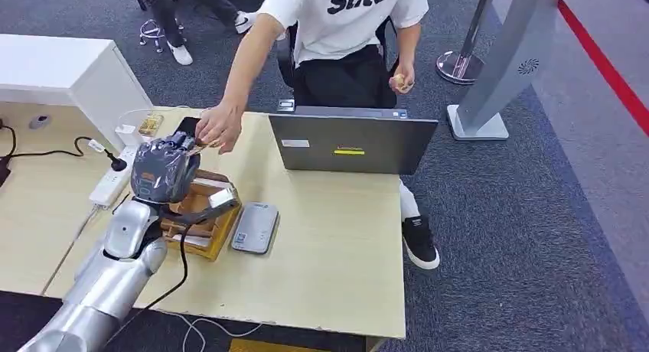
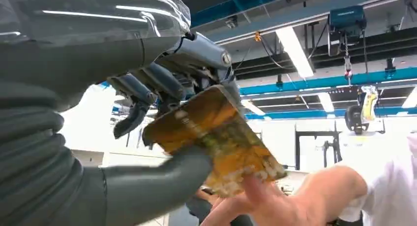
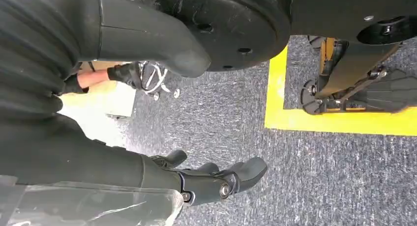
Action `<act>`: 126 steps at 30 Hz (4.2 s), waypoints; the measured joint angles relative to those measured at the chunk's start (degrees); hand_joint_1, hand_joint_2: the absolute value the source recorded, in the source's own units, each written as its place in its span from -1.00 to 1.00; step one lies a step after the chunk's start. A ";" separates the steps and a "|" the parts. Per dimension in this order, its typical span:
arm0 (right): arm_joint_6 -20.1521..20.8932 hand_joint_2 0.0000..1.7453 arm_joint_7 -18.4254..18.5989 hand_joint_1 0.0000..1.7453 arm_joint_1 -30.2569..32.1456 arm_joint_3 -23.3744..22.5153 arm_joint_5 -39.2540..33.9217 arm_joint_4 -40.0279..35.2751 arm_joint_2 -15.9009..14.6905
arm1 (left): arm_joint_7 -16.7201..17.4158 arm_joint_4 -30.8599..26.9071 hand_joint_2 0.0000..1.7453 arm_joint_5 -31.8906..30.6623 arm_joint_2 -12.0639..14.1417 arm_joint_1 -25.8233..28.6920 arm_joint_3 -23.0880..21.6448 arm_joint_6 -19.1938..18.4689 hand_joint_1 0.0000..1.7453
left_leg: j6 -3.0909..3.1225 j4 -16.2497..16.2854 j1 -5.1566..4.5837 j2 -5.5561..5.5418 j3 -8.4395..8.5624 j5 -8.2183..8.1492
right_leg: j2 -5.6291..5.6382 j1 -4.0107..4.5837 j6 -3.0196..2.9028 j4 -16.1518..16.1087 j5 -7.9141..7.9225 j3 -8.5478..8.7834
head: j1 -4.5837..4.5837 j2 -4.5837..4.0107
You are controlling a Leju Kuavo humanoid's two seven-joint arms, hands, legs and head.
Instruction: Pass the card to the sensor for recognition and then transmit it.
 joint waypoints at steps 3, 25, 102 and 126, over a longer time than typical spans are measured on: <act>-0.24 1.00 0.00 -1.00 0.00 0.00 0.00 0.00 0.00 | -0.24 -0.90 1.00 0.26 -0.02 0.93 0.00 0.20 -1.00 | 0.00 0.00 0.00 0.00 0.00 0.00 | 0.00 0.00 0.00 0.00 0.00 -0.01 | 0.00 0.00; -0.66 1.00 0.22 -1.00 0.41 -0.72 -1.09 0.02 0.00 | -2.23 -13.84 1.00 -4.15 0.87 15.17 0.79 -1.82 -1.00 | 0.00 -0.01 0.00 0.04 -0.10 -0.01 | 0.03 0.00 -0.01 0.00 -0.02 -0.11 | 0.00 0.00; -0.33 1.00 -0.59 -1.00 0.60 -3.01 -0.09 0.15 0.33 | -0.13 -5.77 1.00 -2.58 8.87 23.97 9.55 -7.23 1.00 | -0.01 -0.04 0.01 0.03 -0.11 0.00 | -0.01 0.00 -0.04 0.02 -0.03 -0.13 | 0.00 0.00; -0.52 1.00 -1.36 -1.00 0.48 -3.54 0.57 0.15 0.33 | 2.84 -5.10 1.00 -3.26 6.12 19.21 12.72 -2.32 1.00 | -0.02 -0.04 0.01 0.00 -0.10 0.01 | -0.03 0.00 -0.03 0.02 -0.02 -0.13 | 0.00 0.00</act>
